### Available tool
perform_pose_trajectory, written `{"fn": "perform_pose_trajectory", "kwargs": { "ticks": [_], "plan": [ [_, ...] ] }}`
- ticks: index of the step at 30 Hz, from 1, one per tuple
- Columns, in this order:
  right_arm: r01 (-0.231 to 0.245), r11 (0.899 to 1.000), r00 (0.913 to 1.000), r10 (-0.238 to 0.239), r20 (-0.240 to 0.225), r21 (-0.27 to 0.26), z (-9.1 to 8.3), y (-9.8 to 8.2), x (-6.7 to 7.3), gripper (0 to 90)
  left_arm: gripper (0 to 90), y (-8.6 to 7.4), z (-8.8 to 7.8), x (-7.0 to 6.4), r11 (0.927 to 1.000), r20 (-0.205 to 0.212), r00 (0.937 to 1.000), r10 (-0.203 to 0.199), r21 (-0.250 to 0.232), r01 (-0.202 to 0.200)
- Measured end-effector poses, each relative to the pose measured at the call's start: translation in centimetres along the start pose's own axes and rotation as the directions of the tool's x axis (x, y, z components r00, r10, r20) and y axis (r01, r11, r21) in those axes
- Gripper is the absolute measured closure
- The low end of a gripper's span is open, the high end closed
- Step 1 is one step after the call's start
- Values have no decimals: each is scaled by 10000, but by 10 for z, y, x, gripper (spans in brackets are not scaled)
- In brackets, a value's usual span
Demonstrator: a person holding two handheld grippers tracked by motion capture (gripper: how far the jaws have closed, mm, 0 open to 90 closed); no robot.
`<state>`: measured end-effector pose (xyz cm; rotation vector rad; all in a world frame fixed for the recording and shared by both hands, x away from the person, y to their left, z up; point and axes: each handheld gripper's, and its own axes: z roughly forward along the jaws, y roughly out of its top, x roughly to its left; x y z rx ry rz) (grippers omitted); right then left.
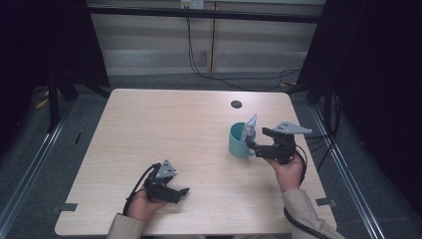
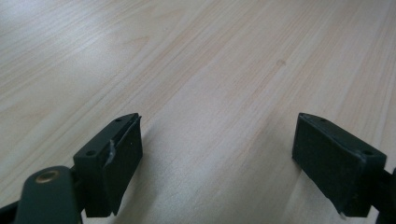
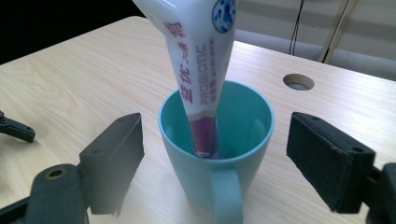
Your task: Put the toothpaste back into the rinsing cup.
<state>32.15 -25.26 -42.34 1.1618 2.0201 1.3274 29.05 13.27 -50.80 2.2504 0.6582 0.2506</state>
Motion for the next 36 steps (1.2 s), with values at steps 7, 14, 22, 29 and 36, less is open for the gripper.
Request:
{"fn": "perform_pose_trajectory", "kwargs": {
  "ticks": [7, 14, 22, 29, 36],
  "plan": [
    [127, 9995, 9999, -126, -41, 296, -8, -5, 0, 153, 159, 0, 0, 0, 10000, -21, 10000, 7, 13, -7],
    [395, 9966, 9990, -378, -249, 723, -14, -12, 1, 153, 159, 0, 0, 0, 10000, -19, 10000, 6, 13, -6],
    [557, 9915, 9978, -511, -420, 1177, -21, -25, 0, 154, 159, 0, 0, 0, 10000, -22, 10000, 7, 12, -7],
    [664, 9860, 9972, -602, -449, 1530, -26, -37, -2, 155, 159, 0, 0, 0, 10000, -6, 10000, -34, -28, 34],
    [694, 9822, 9966, -604, -565, 1747, -28, -50, 0, 155, 159, 0, 0, 0, 10000, -27, 10000, -8, -4, 8]
  ]
}}
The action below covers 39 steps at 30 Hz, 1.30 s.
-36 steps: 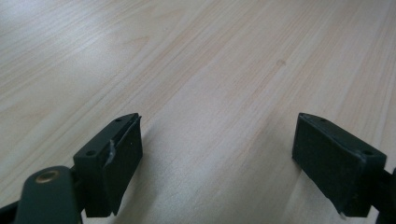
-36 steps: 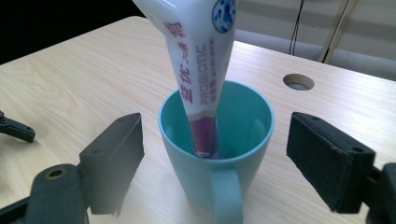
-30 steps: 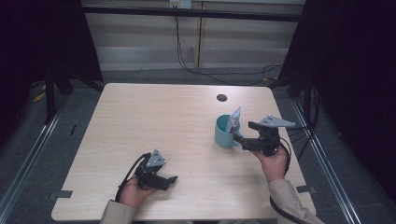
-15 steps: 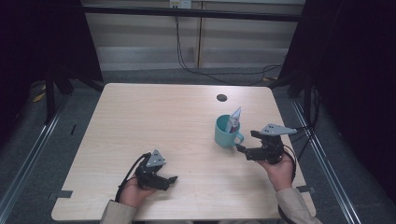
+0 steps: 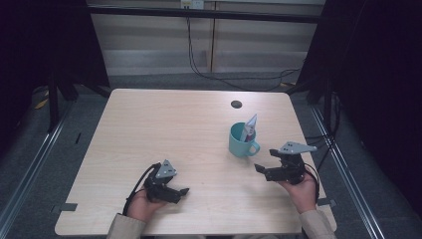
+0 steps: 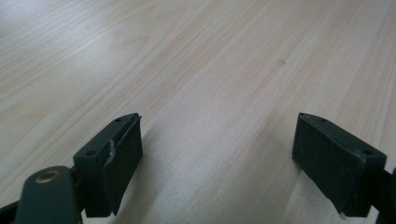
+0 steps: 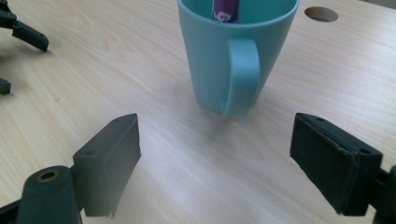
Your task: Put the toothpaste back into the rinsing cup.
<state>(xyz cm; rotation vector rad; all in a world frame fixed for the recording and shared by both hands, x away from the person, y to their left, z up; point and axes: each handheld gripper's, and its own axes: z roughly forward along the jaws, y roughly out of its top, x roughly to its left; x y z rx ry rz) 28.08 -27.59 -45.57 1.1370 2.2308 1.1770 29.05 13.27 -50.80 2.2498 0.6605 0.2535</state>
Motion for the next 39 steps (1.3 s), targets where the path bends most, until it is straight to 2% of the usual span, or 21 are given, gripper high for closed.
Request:
{"fn": "perform_pose_trajectory", "kwargs": {
  "ticks": [20, 39],
  "plan": [
    [42, 9958, 9999, -29, -142, 910, 11, -37, 11, 155, 159, 0, 0, 0, 10000, 18, 10000, -7, -12, 7],
    [97, 9915, 9999, -89, -70, 1296, 18, -51, 13, 156, 159, 0, 0, 0, 10000, 18, 10000, 0, -6, 0]
  ]
}}
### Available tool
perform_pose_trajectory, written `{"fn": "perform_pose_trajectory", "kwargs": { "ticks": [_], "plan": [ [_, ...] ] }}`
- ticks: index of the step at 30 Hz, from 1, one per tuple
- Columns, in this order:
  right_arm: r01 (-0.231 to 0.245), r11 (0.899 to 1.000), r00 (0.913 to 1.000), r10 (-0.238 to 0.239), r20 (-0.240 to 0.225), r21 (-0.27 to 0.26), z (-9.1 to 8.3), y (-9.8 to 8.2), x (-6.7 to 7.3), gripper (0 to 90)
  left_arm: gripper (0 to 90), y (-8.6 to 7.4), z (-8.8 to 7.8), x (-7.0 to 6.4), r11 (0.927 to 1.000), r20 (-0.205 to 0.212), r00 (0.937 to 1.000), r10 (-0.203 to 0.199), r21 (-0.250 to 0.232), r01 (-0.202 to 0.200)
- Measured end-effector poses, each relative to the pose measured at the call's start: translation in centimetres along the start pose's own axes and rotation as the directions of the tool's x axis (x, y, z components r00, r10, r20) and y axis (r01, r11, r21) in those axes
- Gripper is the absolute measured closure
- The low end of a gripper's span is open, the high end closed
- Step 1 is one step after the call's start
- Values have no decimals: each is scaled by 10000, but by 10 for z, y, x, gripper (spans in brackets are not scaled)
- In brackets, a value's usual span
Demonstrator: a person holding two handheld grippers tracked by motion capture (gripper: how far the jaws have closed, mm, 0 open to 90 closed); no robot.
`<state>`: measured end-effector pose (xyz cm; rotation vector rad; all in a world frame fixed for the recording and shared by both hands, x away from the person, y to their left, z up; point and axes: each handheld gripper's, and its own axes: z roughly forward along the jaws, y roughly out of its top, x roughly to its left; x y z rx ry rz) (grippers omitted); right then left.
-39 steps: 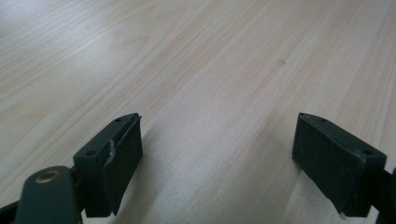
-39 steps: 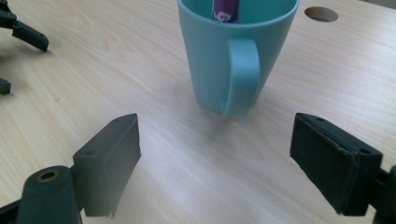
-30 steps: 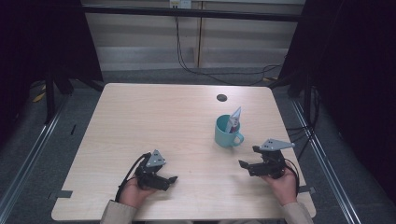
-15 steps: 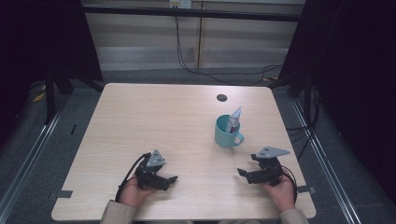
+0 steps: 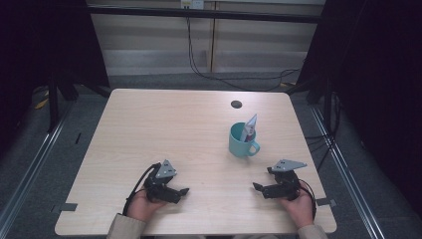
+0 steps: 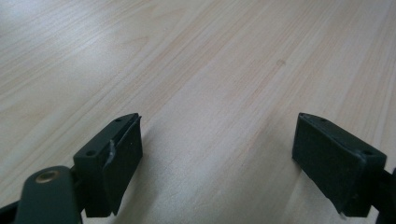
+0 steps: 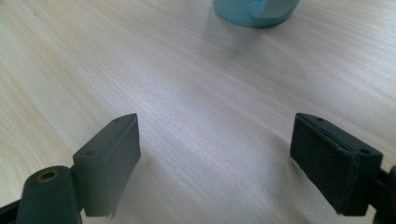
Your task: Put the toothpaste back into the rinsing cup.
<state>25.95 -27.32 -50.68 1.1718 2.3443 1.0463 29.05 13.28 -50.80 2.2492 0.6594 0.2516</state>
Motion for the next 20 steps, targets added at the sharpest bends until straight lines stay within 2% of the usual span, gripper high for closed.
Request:
{"fn": "perform_pose_trajectory", "kwargs": {
  "ticks": [20],
  "plan": [
    [143, 9999, 9999, -144, 86, 80, 2, -4, 1, 152, 159, 0, 0, 0, 10000, 7, 10000, -9, 0, 9]
  ]
}}
